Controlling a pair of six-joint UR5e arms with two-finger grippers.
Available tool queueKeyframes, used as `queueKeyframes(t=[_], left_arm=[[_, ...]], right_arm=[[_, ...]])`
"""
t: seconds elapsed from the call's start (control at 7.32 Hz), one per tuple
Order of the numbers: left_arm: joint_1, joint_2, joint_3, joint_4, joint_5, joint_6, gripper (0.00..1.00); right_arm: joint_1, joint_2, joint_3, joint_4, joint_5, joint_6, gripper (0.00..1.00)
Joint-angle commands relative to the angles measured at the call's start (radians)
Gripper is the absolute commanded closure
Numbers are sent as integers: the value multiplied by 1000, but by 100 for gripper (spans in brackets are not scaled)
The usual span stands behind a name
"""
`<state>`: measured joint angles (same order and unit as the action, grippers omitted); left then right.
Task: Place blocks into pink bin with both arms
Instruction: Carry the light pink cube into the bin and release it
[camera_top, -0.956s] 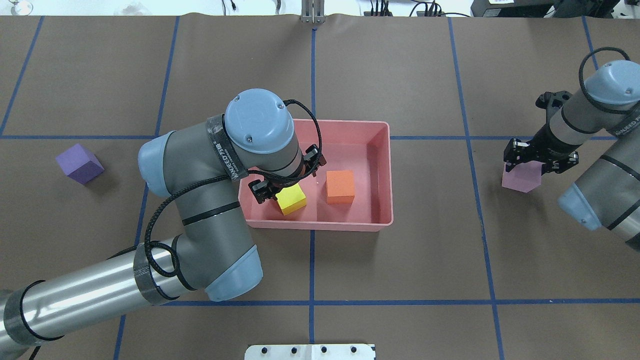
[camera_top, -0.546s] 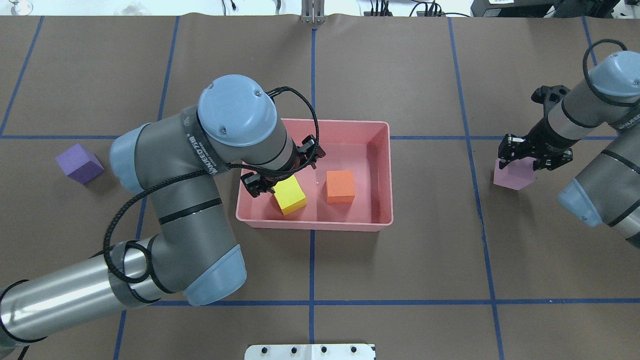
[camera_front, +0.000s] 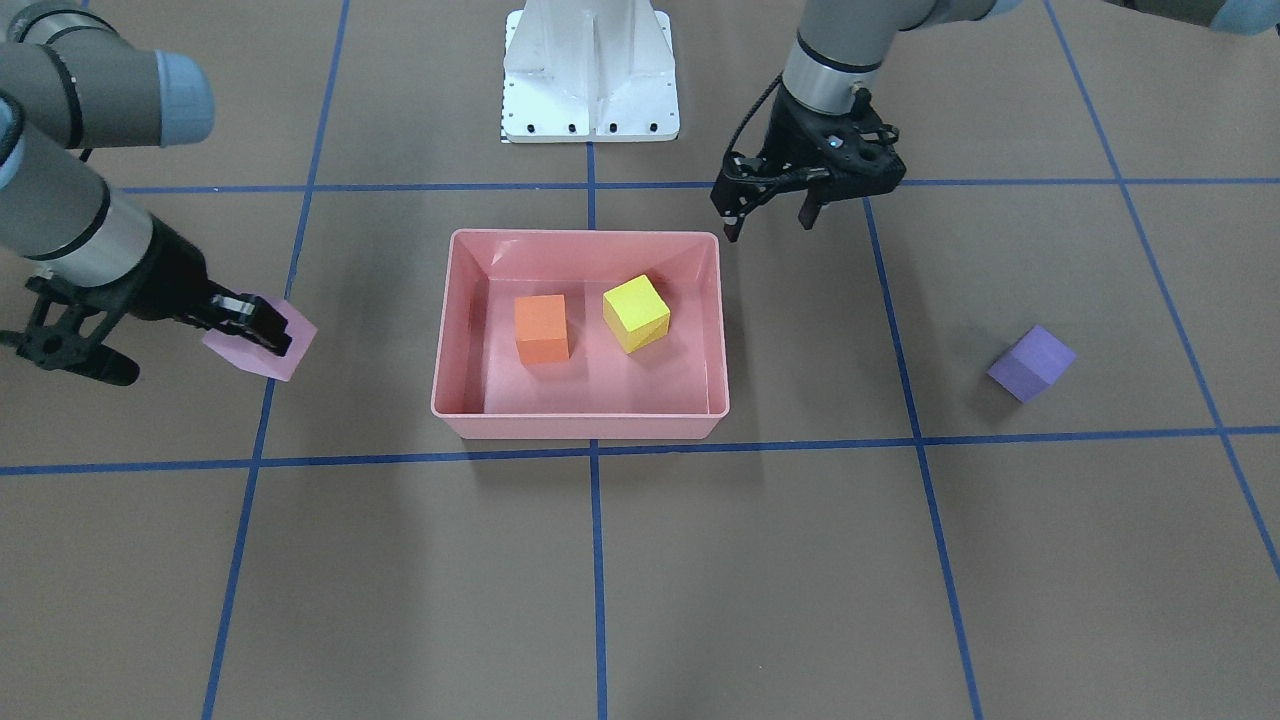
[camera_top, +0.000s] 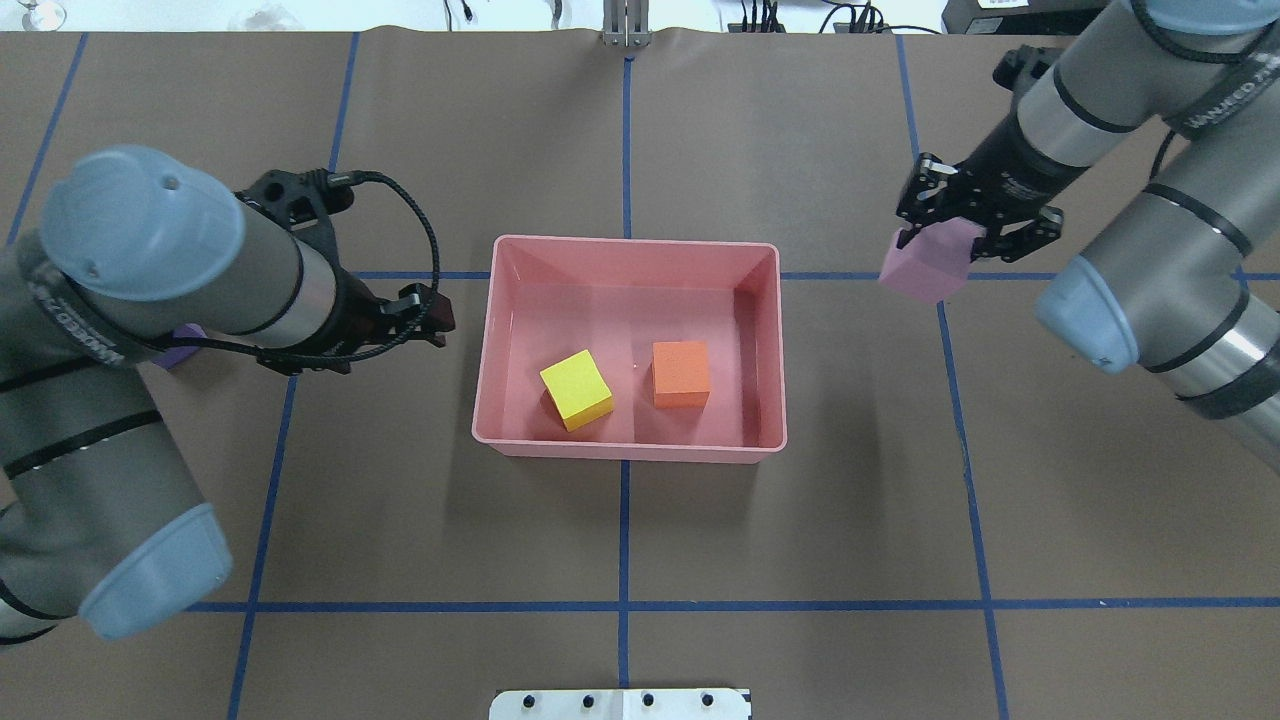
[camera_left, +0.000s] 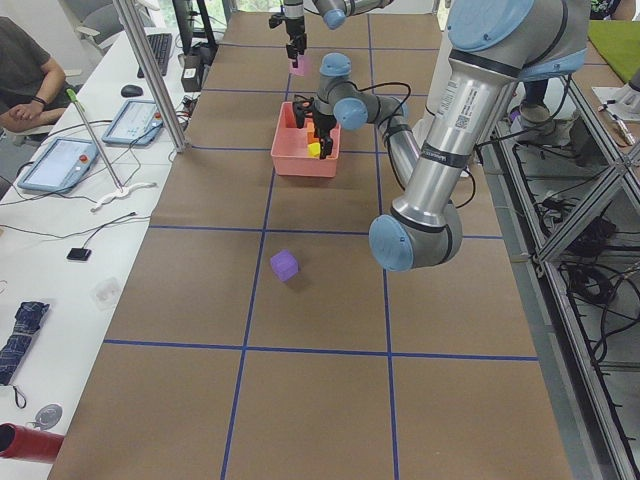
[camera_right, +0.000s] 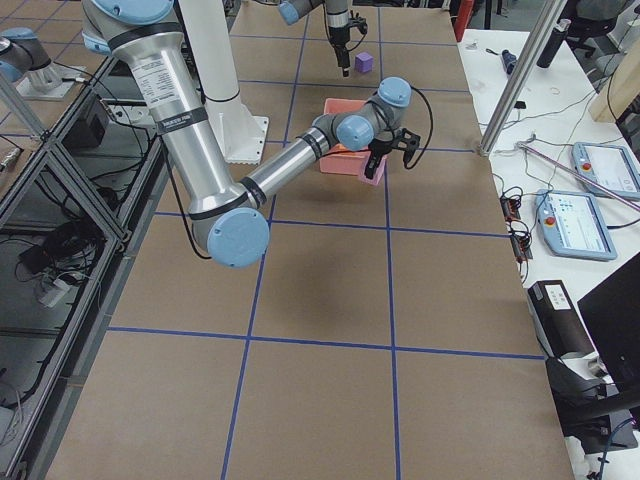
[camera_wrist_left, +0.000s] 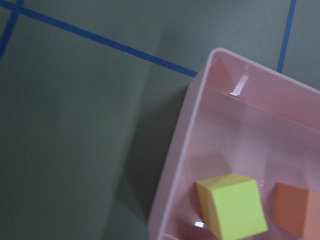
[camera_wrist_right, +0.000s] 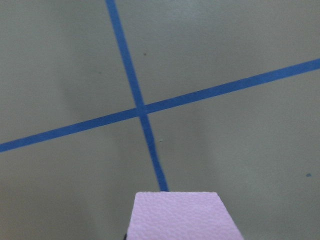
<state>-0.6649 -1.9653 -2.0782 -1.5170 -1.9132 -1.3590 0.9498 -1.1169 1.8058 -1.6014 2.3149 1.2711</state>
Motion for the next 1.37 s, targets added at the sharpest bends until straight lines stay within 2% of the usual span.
queueKeyframes(t=[0.0, 0.14, 0.27, 0.55, 0.82, 1.23], left_arm=[[-116, 118, -10, -9, -49, 238, 0], [-175, 159, -3, -9, -59, 355, 0], [-220, 190, 4, -9, -113, 448, 0], [-260, 207, 19, -17, -124, 498, 0], [-283, 210, 73, -52, -124, 555, 0], [-340, 226, 147, -54, -124, 708, 0]], right_arm=[[-168, 179, -8, -20, -111, 244, 100], [-249, 236, -35, -14, -215, 311, 100], [-293, 283, -86, 16, -268, 332, 100], [-336, 314, -210, 168, -320, 398, 100], [-336, 345, -281, 178, -333, 389, 100], [-335, 344, -324, 209, -396, 383, 100]])
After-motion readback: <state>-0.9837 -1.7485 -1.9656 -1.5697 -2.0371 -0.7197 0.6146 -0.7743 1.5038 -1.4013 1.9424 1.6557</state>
